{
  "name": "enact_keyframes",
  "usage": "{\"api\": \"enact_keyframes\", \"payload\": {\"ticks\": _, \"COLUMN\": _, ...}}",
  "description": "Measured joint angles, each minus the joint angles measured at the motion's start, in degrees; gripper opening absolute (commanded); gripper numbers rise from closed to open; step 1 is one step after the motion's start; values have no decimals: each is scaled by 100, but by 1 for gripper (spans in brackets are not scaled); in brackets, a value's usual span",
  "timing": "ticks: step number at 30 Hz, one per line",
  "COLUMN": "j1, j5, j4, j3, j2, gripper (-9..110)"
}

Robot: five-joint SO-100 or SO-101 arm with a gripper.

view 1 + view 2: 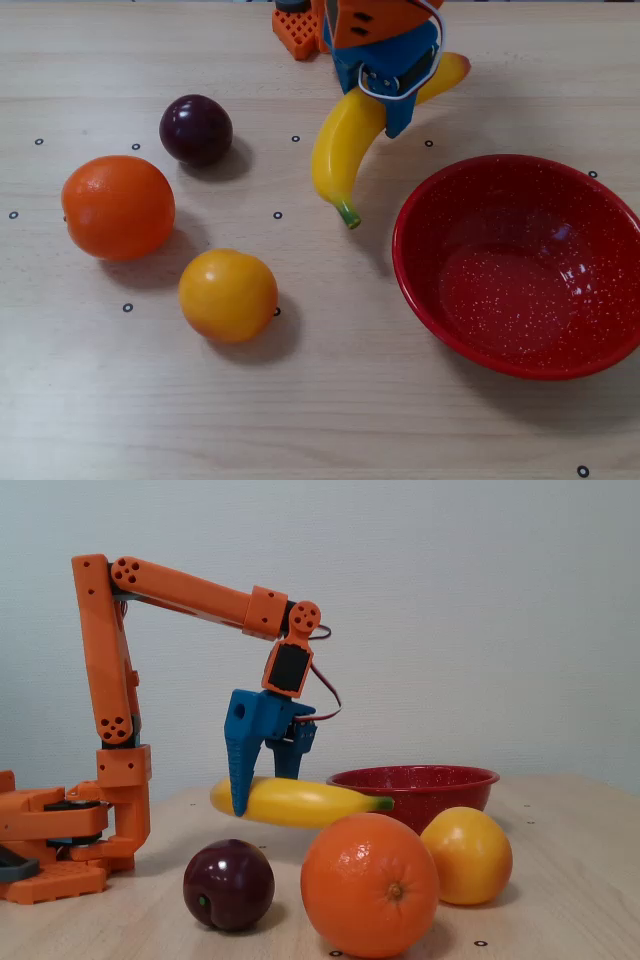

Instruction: Put banana in the red bowl.

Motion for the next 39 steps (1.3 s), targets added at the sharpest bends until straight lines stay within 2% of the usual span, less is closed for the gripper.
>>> {"api": "enact_keyframes", "payload": {"ticks": 17, "j1": 457, "j5": -492, "j4": 483, "j3": -686, "j2": 1345, "gripper": 0}}
{"api": "enact_keyframes", "payload": {"ticks": 23, "j1": 431, "j5": -483, "j4": 519, "j3": -1600, "j2": 1345, "gripper": 0}}
{"api": "enact_keyframes", "payload": {"ticks": 39, "j1": -844, "j5": 237, "j4": -26, "j3": -2856, "j2": 853, "gripper": 0}}
